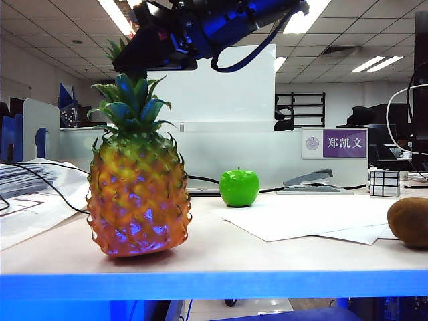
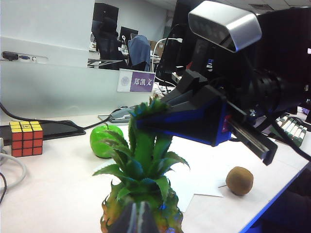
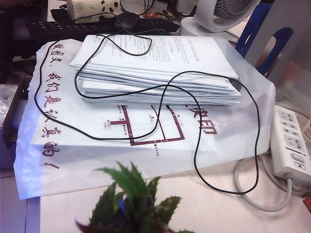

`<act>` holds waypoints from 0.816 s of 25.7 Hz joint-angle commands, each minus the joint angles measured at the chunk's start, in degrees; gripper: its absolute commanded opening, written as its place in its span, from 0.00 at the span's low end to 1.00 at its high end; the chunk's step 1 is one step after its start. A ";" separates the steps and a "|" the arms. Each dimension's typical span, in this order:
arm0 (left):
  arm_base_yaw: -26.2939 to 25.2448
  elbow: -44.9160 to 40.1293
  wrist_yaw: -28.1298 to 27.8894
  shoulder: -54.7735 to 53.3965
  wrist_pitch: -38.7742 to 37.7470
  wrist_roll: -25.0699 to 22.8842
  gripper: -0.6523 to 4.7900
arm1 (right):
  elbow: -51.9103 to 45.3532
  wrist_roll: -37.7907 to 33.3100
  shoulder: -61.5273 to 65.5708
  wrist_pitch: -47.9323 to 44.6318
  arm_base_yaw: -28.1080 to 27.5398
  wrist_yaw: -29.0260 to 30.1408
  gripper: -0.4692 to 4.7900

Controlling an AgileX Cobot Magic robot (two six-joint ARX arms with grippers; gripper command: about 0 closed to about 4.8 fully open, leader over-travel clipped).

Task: Arrange all the fruits from large to small from left to right in a row.

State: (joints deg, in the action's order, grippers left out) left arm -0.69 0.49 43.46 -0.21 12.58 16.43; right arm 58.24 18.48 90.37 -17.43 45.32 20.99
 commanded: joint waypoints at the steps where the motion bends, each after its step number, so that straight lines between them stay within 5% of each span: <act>1: -0.07 0.09 0.28 0.09 0.33 0.04 0.17 | -0.09 -0.66 -0.35 -2.19 0.13 -0.22 0.15; 4: -0.07 0.09 0.28 0.09 0.33 0.04 0.17 | -0.20 -0.66 -0.35 -2.03 0.11 -1.27 0.41; 13: -0.07 0.09 0.28 0.09 0.31 0.07 0.17 | -0.20 -2.03 -0.35 -1.70 0.11 -1.95 0.92; 21: -0.07 0.07 0.28 0.09 -0.04 0.04 0.17 | -0.11 -2.01 -0.96 -5.07 0.04 -2.01 1.00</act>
State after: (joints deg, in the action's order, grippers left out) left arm -0.69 0.49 43.46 -0.21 12.58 16.40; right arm 57.84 16.71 90.21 -19.55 45.30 19.22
